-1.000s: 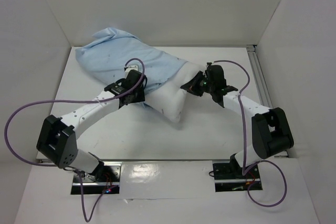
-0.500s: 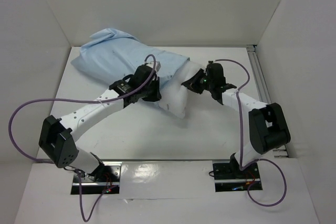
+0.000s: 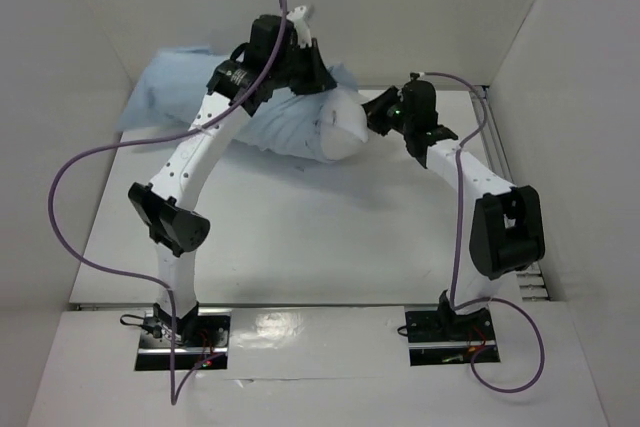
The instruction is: Put the pillow into the pillowcase
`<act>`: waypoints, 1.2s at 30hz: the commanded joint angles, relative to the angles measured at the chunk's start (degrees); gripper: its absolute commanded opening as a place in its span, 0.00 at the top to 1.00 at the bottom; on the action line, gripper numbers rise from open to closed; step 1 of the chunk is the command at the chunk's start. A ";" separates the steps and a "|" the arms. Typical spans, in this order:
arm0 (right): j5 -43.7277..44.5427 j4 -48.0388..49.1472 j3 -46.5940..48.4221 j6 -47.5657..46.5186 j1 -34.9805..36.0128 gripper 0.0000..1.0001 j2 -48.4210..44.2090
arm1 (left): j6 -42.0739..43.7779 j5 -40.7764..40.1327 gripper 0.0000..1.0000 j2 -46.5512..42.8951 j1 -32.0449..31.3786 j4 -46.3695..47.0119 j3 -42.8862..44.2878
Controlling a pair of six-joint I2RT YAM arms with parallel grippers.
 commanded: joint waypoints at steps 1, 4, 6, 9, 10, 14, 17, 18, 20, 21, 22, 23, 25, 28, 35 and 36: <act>-0.72 2.30 -1.61 1.77 3.66 1.00 -6.51 | -5.96 18.78 1.00 2.15 -5.83 9.98 15.44; 0.81 9.67 -8.05 6.69 6.92 1.00 -1.96 | -12.75 28.21 1.00 0.92 -9.53 26.39 3.24; -0.16 12.50 -10.26 8.20 6.92 1.00 1.03 | -13.38 30.59 1.00 0.13 -9.53 27.05 1.38; -0.79 15.68 -12.56 9.52 6.92 1.00 3.50 | -13.39 31.12 1.00 -1.97 -9.01 26.43 -1.43; -0.79 15.68 -13.34 9.52 6.92 1.00 3.50 | -13.39 31.64 1.00 -4.24 -9.01 26.43 -3.53; -1.32 19.62 -17.38 12.59 6.92 1.00 0.45 | -13.39 31.73 1.00 -8.11 -8.48 26.96 -4.25; -2.46 16.84 -17.40 10.16 6.92 1.00 -5.25 | -10.59 28.50 1.00 -12.50 -9.18 23.46 -1.89; -2.46 14.30 -16.78 8.66 6.92 1.00 -6.68 | -9.79 27.09 1.00 -13.65 -9.79 22.49 -1.27; -2.46 4.90 -15.12 5.06 6.92 1.00 -9.92 | -8.21 22.19 1.00 -15.24 -11.81 19.86 2.05; -2.46 1.65 -14.41 1.21 7.62 1.00 -10.81 | -7.50 19.89 1.00 -15.77 -12.43 16.36 3.55; -1.85 -4.04 -13.62 -0.83 7.63 1.00 -11.60 | -7.50 17.87 1.00 -16.38 -12.96 14.93 5.22; -1.84 -6.71 -13.61 -2.76 8.67 1.00 -12.92 | -6.54 15.06 1.00 -16.39 -13.75 14.05 6.63; -2.89 -13.55 -14.14 -8.12 10.86 1.00 -14.07 | -5.39 11.36 1.00 -17.53 -14.28 13.34 9.54; -3.69 -21.73 -17.03 -12.27 14.55 1.00 -16.35 | -3.73 7.13 1.00 -16.13 -14.11 13.95 11.47; -2.30 -27.56 -24.16 -9.11 18.61 1.00 -28.56 | -6.00 13.69 1.00 -0.76 -2.26 15.18 15.08; -1.24 -27.57 -24.16 -9.11 17.83 1.00 -29.97 | -6.00 14.50 1.00 1.08 -1.11 15.18 15.08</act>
